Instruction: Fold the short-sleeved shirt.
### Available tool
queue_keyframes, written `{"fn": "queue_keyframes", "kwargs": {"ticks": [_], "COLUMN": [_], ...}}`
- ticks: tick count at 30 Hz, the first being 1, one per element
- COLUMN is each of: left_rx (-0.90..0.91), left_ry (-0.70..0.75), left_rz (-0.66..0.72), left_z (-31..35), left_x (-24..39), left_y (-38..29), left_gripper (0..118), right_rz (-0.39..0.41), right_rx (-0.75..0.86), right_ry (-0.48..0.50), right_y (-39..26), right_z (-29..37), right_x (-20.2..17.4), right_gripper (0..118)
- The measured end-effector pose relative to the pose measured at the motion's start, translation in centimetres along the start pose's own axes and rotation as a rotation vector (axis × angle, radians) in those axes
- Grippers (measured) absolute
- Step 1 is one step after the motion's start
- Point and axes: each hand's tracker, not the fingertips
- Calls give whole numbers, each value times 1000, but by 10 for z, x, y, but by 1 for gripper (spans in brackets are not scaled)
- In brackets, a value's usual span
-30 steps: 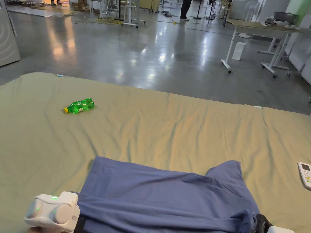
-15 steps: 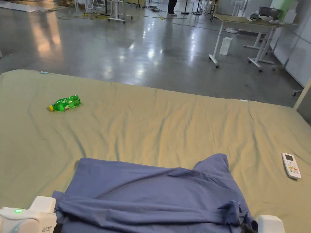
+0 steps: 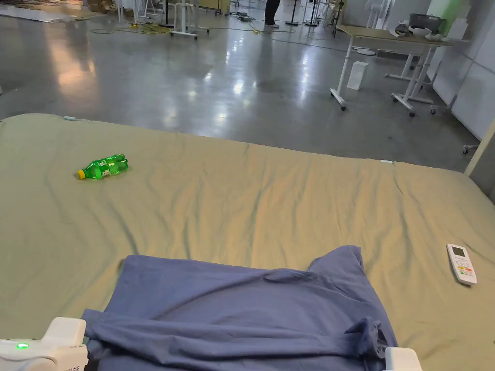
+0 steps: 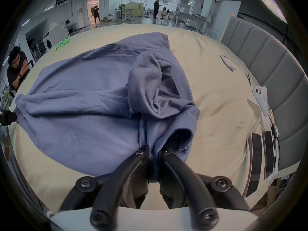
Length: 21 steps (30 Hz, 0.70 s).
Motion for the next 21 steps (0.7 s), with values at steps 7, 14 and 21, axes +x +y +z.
{"fn": "queue_keyframes", "kwargs": {"ticks": [7, 14, 21], "left_rx": [89, 163, 166], "left_ry": [-34, -61, -81], "left_rz": [18, 26, 41], "left_z": [29, 68, 93], "left_x": [-7, -14, -26], "left_y": [26, 54, 45], "left_gripper": [6, 6, 6], "right_rz": [21, 45, 58], "right_rx": [55, 153, 149], "right_ry": [5, -9, -5], "right_y": [25, 47, 30], "right_z": [31, 77, 110], "right_x": [6, 12, 15], "right_gripper": [7, 7, 7]}}
